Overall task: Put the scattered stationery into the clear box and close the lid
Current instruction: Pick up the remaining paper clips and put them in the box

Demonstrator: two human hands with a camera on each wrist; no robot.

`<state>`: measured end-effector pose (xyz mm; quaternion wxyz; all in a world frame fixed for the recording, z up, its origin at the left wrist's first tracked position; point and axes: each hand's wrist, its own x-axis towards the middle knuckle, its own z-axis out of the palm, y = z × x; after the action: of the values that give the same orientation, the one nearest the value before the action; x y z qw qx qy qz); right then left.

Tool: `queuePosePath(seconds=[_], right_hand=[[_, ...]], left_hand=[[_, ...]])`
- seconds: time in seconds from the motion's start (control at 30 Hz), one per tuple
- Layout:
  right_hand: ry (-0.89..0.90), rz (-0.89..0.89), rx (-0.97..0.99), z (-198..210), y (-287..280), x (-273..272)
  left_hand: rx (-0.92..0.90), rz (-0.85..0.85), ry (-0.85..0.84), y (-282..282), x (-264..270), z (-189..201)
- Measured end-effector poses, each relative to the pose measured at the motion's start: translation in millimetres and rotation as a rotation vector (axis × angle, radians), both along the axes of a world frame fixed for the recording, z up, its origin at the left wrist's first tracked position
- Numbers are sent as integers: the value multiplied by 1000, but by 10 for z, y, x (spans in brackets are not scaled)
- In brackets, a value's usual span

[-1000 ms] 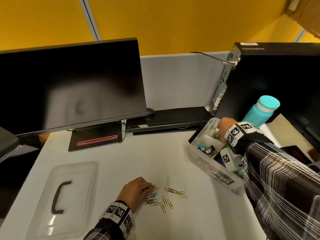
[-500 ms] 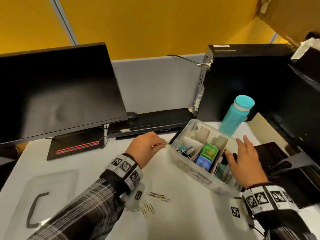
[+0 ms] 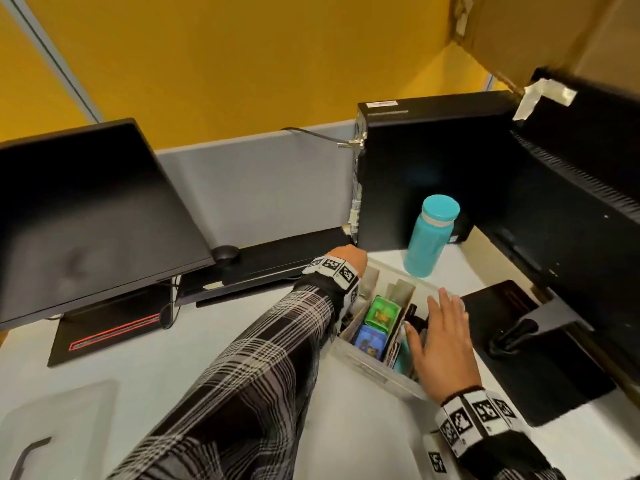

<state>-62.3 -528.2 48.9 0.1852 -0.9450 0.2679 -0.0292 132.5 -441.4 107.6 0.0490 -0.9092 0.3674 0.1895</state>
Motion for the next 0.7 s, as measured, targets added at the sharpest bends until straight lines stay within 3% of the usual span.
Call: queuePosePath(seconds=[0.1, 0.33, 0.47, 0.57, 0.7], right_hand=[[-10, 10, 4, 5, -8, -10], [-31, 66, -36, 99, 83, -29], [-308, 319, 19, 329, 531, -69], [-404, 645, -3, 214, 1000, -120], [-87, 910, 74, -359, 1401, -72]], left_hand=[[-26, -10, 83, 30, 23, -3], [-393, 46, 70, 780, -122, 198], [-591, 204, 23, 1565, -340, 40], [-474, 318, 49, 2261, -551, -427], [-226, 267, 155, 2861, -978, -910]])
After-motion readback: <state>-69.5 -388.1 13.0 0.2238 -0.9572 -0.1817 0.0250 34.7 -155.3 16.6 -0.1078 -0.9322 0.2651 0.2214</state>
